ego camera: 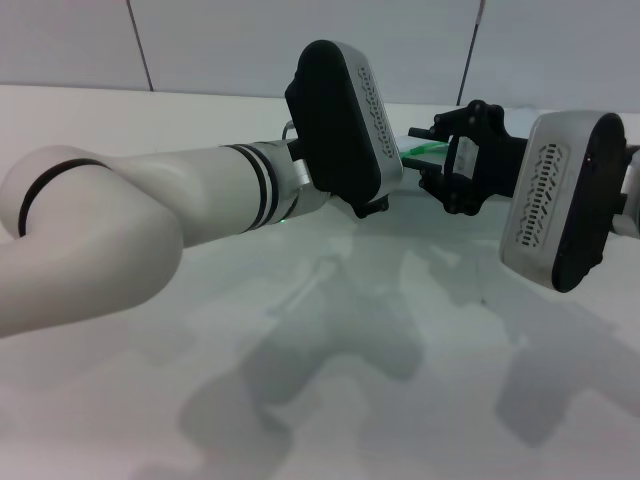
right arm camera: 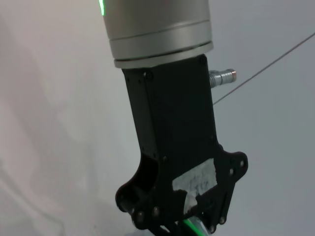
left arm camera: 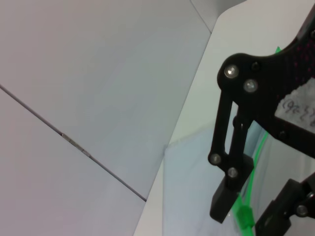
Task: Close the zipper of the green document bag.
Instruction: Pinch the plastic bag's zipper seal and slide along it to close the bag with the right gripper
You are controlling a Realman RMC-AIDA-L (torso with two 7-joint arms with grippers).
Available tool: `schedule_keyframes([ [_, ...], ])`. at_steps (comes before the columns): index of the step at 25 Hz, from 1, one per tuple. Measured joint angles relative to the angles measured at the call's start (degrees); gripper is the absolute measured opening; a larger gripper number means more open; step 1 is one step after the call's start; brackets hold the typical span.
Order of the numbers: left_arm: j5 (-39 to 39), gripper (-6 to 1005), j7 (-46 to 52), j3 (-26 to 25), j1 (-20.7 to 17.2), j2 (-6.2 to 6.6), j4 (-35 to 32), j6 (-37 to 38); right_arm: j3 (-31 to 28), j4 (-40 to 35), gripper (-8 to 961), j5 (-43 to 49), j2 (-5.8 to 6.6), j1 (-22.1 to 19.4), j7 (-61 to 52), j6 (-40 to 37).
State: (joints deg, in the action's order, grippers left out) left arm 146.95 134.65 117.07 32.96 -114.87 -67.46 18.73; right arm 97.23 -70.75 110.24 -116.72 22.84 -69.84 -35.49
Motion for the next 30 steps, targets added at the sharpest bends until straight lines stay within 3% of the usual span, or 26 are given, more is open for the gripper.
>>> schedule_keyframes([
  [30,0.3,55,0.1,-0.1,0.3,0.00,0.0,0.6,1.0,1.9,147,-0.1,0.08,2.1,-0.8,-0.5],
])
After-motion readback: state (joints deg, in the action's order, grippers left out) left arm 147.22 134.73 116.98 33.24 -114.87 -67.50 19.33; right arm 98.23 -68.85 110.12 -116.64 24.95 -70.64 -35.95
